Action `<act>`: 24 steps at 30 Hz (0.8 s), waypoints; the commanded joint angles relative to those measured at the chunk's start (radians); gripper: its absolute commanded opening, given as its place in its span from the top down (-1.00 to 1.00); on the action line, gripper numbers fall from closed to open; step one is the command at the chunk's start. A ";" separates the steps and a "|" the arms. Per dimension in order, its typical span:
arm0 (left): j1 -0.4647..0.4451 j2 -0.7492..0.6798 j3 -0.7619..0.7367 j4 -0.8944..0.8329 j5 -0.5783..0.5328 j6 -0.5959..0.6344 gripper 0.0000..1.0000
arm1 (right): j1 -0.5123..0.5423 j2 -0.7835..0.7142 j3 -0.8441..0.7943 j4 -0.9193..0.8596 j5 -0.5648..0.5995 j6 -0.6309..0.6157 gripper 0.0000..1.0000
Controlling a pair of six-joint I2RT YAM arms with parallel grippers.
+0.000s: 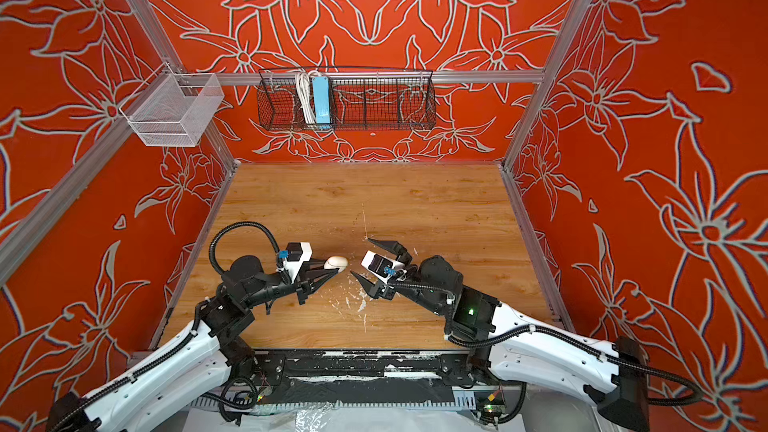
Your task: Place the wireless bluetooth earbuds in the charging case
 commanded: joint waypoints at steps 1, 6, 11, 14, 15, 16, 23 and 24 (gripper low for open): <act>-0.001 -0.051 -0.002 0.075 0.044 0.075 1.00 | -0.003 -0.008 -0.026 0.032 -0.096 0.026 -0.58; 0.000 -0.056 -0.006 0.076 0.087 0.082 1.00 | -0.004 0.057 -0.014 0.077 -0.139 0.033 -0.57; -0.003 -0.056 -0.006 0.063 0.122 0.097 1.00 | -0.003 0.154 0.053 0.055 -0.136 0.037 -0.36; -0.004 -0.058 -0.009 0.050 0.116 0.109 1.00 | -0.004 0.181 0.071 0.055 -0.146 0.040 -0.25; -0.004 -0.060 -0.010 0.044 0.116 0.115 1.00 | -0.003 0.184 0.073 0.059 -0.152 0.042 -0.21; -0.004 -0.060 -0.010 0.037 0.117 0.126 1.00 | -0.003 0.184 0.070 0.062 -0.156 0.043 -0.14; -0.004 -0.056 -0.004 -0.007 0.109 0.227 1.00 | -0.004 0.182 0.068 0.005 -0.216 0.059 0.06; -0.005 -0.055 0.000 -0.020 0.119 0.249 1.00 | -0.004 0.180 0.067 -0.020 -0.230 0.056 0.09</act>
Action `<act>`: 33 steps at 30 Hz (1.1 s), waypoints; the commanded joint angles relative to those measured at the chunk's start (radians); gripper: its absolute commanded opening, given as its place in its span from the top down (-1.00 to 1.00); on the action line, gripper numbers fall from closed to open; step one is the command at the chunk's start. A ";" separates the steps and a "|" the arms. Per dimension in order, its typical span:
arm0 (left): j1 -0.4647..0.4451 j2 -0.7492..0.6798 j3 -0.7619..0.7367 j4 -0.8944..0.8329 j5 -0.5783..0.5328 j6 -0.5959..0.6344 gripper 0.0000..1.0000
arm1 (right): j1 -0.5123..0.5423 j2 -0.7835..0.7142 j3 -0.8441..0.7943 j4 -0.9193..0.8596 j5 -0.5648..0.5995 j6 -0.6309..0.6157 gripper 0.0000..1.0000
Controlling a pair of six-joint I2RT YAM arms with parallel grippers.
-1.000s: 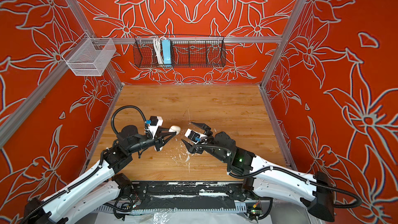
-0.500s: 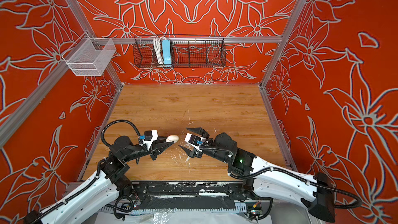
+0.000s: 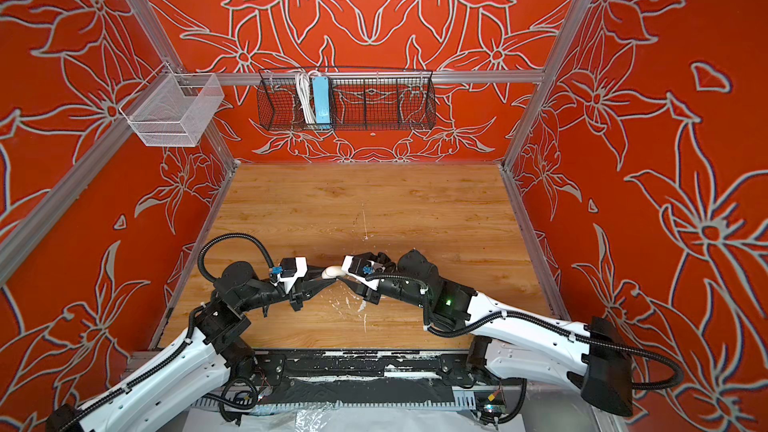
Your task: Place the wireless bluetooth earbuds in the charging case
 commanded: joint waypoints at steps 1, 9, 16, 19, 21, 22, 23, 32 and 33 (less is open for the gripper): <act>-0.004 -0.002 0.015 -0.031 0.030 0.103 1.00 | -0.003 -0.014 0.026 -0.078 -0.072 -0.001 0.11; -0.009 0.001 -0.021 -0.009 0.103 0.255 1.00 | -0.006 -0.108 -0.046 -0.135 -0.092 0.002 0.13; -0.029 0.025 -0.020 -0.020 0.164 0.303 1.00 | -0.009 -0.084 -0.027 -0.147 -0.130 0.007 0.11; -0.030 0.024 -0.018 -0.022 0.154 0.297 1.00 | -0.009 -0.054 -0.012 -0.146 -0.155 0.011 0.14; -0.032 0.023 -0.016 -0.024 0.151 0.296 1.00 | -0.009 -0.040 -0.005 -0.142 -0.174 0.013 0.14; -0.032 0.022 -0.018 -0.023 0.150 0.294 1.00 | -0.009 -0.035 -0.002 -0.140 -0.182 0.012 0.15; -0.032 0.021 -0.018 -0.024 0.148 0.294 1.00 | -0.009 -0.033 0.000 -0.140 -0.189 0.012 0.17; -0.034 0.016 -0.018 -0.034 0.155 0.305 1.00 | -0.009 -0.045 -0.001 -0.139 -0.207 0.012 0.43; -0.035 0.018 -0.017 -0.035 0.157 0.306 1.00 | -0.009 -0.046 -0.001 -0.141 -0.204 0.012 0.44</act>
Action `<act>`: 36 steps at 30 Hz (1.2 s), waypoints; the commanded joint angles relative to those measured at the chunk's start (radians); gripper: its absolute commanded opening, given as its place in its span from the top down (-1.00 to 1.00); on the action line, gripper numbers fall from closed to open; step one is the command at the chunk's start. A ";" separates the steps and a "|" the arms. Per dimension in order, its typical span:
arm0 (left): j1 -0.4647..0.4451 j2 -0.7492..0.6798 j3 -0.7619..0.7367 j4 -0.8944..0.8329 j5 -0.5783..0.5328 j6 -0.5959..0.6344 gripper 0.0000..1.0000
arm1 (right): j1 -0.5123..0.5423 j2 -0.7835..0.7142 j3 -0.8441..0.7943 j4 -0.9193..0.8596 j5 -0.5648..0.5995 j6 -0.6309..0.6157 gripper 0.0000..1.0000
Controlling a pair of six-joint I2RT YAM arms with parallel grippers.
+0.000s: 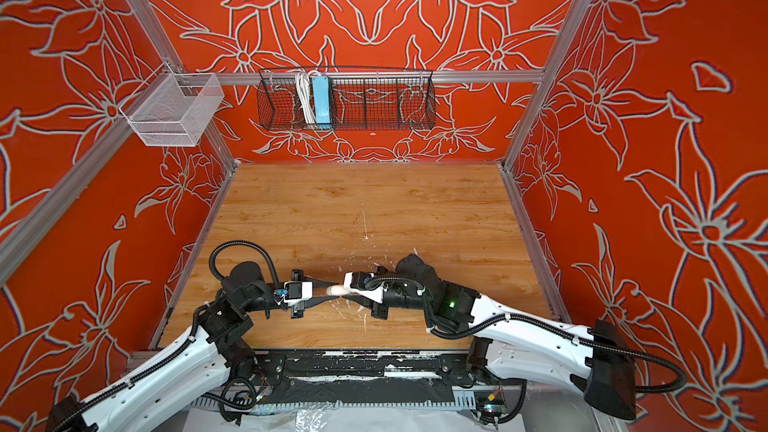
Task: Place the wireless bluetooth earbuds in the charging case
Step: 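Grip the case lid with the right gripper and pry it open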
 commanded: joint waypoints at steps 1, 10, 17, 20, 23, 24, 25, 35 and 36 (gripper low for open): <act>-0.004 -0.006 -0.002 -0.008 0.020 0.029 1.00 | -0.002 -0.014 0.031 0.006 -0.031 -0.004 0.45; -0.010 -0.009 0.001 -0.025 0.029 0.042 1.00 | -0.003 -0.025 0.031 0.017 0.022 -0.002 0.36; -0.014 -0.010 0.004 -0.029 0.037 0.044 1.00 | -0.002 -0.028 0.027 0.023 0.074 -0.003 0.36; -0.014 -0.008 0.004 -0.031 0.039 0.043 1.00 | -0.004 -0.038 0.021 0.028 0.089 -0.004 0.40; -0.014 -0.006 0.004 -0.033 0.037 0.042 1.00 | -0.004 -0.060 0.013 0.031 0.094 -0.003 0.42; -0.014 -0.005 0.007 -0.036 0.036 0.042 1.00 | -0.004 -0.069 0.003 0.039 0.098 -0.001 0.42; -0.014 -0.003 0.008 -0.037 0.036 0.042 1.00 | -0.004 -0.078 -0.001 0.043 0.102 -0.001 0.42; -0.017 -0.018 0.013 -0.041 0.042 0.026 1.00 | -0.004 -0.112 -0.025 0.051 0.115 0.012 0.42; -0.017 -0.020 0.012 -0.039 0.042 0.022 1.00 | -0.004 -0.111 -0.025 0.052 0.114 0.013 0.42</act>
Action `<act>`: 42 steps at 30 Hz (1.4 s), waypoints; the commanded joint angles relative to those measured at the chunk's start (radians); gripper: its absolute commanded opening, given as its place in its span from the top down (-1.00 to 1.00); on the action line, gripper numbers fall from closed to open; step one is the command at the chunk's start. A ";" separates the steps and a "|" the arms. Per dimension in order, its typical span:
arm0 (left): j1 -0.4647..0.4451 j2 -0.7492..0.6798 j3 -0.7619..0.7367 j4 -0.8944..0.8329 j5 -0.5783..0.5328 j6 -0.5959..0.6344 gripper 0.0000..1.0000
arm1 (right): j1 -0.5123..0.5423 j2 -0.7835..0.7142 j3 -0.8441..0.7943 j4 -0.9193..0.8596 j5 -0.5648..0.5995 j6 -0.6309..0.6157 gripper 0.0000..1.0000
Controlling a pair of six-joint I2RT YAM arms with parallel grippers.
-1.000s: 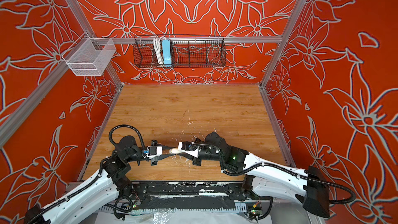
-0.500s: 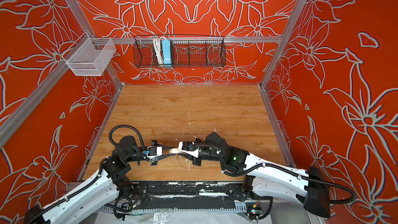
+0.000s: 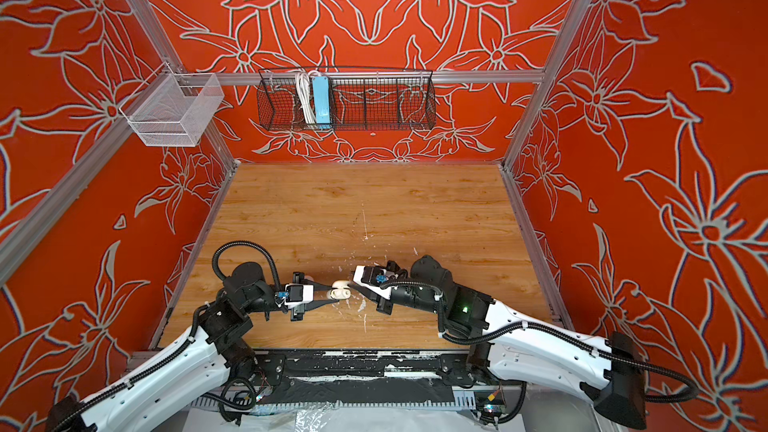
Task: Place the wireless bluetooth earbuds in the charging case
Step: 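Grip the case lid with the right gripper and pry it open, then release the lid and move the right gripper over the scattered earbuds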
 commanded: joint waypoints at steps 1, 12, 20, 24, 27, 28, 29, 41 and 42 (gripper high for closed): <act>-0.008 -0.014 0.012 0.003 0.026 -0.001 1.00 | -0.004 -0.005 -0.015 0.025 0.007 0.012 0.42; -0.008 -0.004 0.033 0.037 -0.051 -0.187 1.00 | -0.004 -0.009 -0.017 0.024 0.087 0.024 0.31; 0.091 0.134 0.022 0.194 -0.152 -0.538 1.00 | -0.049 -0.029 0.000 -0.020 0.388 0.187 0.21; 0.112 0.135 0.052 0.144 -0.201 -0.673 1.00 | -0.155 -0.017 0.042 -0.144 0.480 0.429 0.04; 0.111 0.056 0.074 0.063 -0.313 -0.791 1.00 | -0.226 -0.011 0.090 -0.307 0.467 0.588 0.07; 0.111 0.020 0.074 0.053 -0.323 -0.810 1.00 | -0.231 -0.017 0.100 -0.351 0.469 0.631 0.06; 0.111 -0.016 0.074 0.042 -0.336 -0.814 1.00 | -0.234 -0.034 0.103 -0.391 0.474 0.673 0.07; 0.129 -0.006 -0.186 0.439 -0.535 -0.858 1.00 | -0.159 0.008 -0.018 -0.475 0.390 0.904 0.20; 0.129 0.015 -0.201 0.494 -0.496 -0.842 1.00 | -0.133 0.041 -0.022 -0.463 0.415 0.914 0.20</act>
